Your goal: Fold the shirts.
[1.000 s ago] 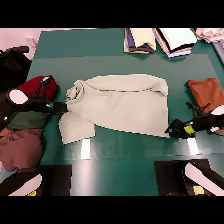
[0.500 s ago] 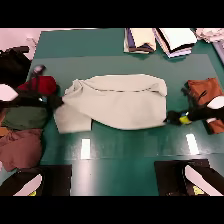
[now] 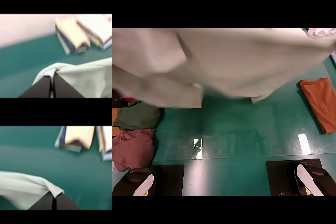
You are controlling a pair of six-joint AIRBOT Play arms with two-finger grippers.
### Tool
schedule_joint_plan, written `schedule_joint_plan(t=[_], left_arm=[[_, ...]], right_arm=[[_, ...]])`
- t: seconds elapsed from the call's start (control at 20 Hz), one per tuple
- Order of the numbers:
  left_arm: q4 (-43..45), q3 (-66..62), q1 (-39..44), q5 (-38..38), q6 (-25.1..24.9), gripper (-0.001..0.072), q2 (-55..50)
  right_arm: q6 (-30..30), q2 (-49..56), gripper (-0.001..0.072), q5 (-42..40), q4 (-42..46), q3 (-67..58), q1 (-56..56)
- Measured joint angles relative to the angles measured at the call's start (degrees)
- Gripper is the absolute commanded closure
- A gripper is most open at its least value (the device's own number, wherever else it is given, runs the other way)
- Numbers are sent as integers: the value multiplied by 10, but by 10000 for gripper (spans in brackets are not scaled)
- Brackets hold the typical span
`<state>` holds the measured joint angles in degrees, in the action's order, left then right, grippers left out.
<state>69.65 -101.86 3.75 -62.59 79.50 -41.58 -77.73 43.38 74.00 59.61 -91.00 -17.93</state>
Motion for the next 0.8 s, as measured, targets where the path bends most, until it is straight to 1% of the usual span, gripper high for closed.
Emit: schedule_joint_plan(t=[0.15,0.25,0.35,0.5,0.65,0.8], left_arm=[[4,-104,0,4,16,681,6],[7,-141,0,15,23,680,6],[19,-157,0,9,32,680,-9],[28,-143,0,-30,40,679,-57],[25,-80,0,-69,43,679,-136],[9,-2,0,-91,37,679,-232]], right_arm=[[-4,23,696,33,-1,-149,-38],[-12,49,696,56,0,-227,-56],[-16,70,696,68,0,-271,-66],[-21,89,697,82,2,-255,-72],[-22,120,696,87,4,-190,-71],[-18,183,697,89,19,-119,-43]])
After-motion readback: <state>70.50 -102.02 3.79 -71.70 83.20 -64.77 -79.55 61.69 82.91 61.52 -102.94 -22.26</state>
